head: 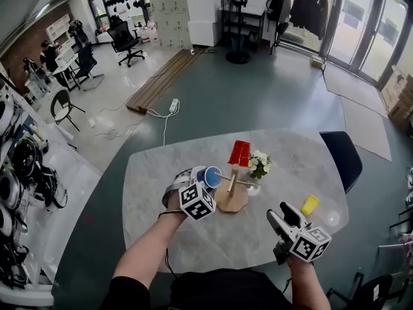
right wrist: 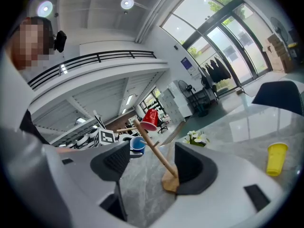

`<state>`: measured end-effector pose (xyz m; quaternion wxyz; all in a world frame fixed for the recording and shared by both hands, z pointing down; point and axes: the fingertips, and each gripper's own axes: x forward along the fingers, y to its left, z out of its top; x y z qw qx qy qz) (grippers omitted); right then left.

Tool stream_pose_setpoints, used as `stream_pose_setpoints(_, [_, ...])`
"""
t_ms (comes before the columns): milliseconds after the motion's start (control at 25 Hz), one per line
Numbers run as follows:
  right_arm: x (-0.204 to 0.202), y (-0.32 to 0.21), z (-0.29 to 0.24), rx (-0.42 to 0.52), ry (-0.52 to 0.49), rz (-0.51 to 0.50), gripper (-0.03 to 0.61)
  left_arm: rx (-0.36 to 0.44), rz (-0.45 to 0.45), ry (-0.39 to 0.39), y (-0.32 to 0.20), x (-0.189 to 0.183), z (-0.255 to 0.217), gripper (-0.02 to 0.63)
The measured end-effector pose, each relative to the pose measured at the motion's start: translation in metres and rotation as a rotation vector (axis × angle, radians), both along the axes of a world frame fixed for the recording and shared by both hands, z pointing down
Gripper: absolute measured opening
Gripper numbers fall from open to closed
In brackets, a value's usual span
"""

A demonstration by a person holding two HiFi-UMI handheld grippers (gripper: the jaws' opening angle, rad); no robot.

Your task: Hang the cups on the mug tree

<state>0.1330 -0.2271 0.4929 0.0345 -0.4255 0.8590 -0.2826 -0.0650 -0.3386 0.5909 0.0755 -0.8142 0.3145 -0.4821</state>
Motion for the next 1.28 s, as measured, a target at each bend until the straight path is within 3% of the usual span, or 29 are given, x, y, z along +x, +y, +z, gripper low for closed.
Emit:
stream_pose_setpoints(560, [0.007,0.015,0.002,-0.013,-0.032,0.026,0.293,0.127,0.155,-0.198,0.010,0.021,-0.005,0.302])
stream_pose_setpoints(880, [0.011,0.019,0.006,-0.016,-0.048,0.030,0.285,0.244,0.245,-0.373,0.010,0.027,-0.004,0.302])
stream_pose_setpoints(1280, [0.018,0.019,0.003,-0.020,-0.068,0.041,0.277,0.280,0.309,-0.457,0.015,0.040,-0.003,0.302])
